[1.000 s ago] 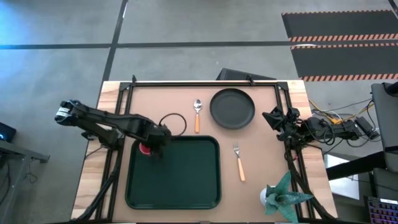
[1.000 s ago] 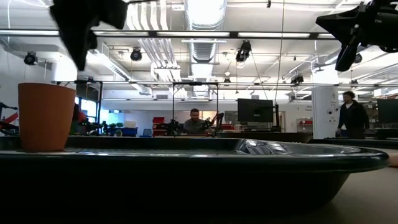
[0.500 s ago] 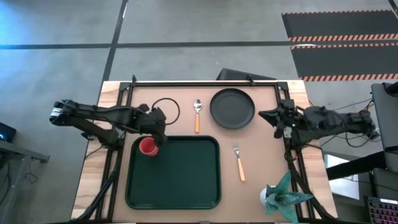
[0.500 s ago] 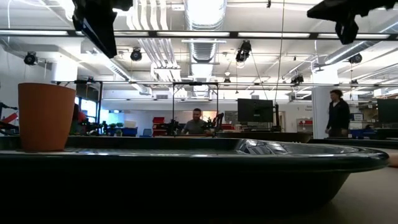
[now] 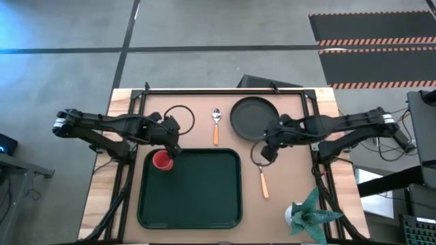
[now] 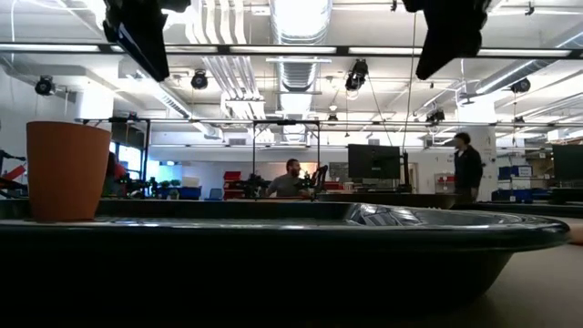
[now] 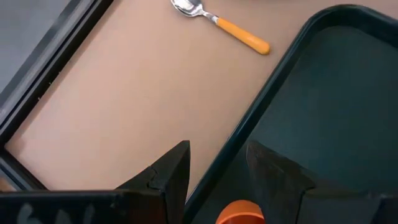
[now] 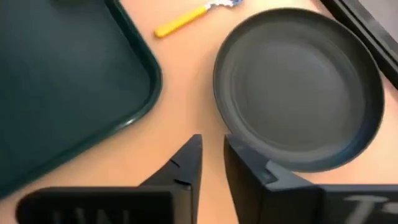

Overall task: Pick and place plate/cup/fork/spoon on tray
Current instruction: Put the black plate on the green table tray

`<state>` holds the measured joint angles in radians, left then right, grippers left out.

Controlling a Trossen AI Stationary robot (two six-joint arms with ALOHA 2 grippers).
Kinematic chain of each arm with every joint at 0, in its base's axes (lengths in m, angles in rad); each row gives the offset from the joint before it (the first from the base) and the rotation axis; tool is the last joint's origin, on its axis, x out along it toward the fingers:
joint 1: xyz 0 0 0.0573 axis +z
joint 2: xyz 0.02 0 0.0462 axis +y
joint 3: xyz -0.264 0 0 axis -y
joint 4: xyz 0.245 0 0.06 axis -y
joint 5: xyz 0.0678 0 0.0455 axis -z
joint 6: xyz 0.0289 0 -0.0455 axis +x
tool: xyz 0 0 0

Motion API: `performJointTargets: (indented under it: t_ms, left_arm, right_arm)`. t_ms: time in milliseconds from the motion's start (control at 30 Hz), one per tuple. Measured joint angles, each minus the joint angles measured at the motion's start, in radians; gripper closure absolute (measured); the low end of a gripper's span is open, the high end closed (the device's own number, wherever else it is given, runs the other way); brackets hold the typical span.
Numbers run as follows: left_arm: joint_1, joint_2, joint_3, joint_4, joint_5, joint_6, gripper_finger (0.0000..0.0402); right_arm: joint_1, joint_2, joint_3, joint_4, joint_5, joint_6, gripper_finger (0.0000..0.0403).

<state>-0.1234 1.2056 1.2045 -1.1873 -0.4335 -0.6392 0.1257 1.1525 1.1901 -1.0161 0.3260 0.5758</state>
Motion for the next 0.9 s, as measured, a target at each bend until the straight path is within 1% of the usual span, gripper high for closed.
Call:
performJointTargets:
  t_ms: [133, 200, 333, 633, 900]
  left_arm:
    - [0.000, -0.022, 0.000, -0.001, 0.000, 0.001, 0.0259]
    - [0.000, -0.034, 0.000, -0.003, 0.000, 0.017, 0.0259]
    - [0.000, -0.062, 0.000, -0.005, 0.001, 0.044, 0.0259]
    - [0.000, -0.105, -0.006, -0.009, 0.005, 0.045, 0.0259]
    - [0.000, -0.130, -0.046, -0.013, 0.013, 0.045, 0.0259]
  right_arm:
    - [-0.026, 0.112, 0.050, -0.079, -0.011, -0.018, 0.0301]
    - [-0.049, 0.162, 0.051, -0.061, -0.035, -0.054, 0.0287]
    - [-0.122, 0.221, 0.042, 0.014, -0.160, -0.140, 0.0269]
    - [-0.316, 0.364, 0.031, 0.177, -0.378, -0.347, 0.0261]
    - [-0.425, 0.523, 0.027, 0.222, -0.503, -0.465, 0.0263]
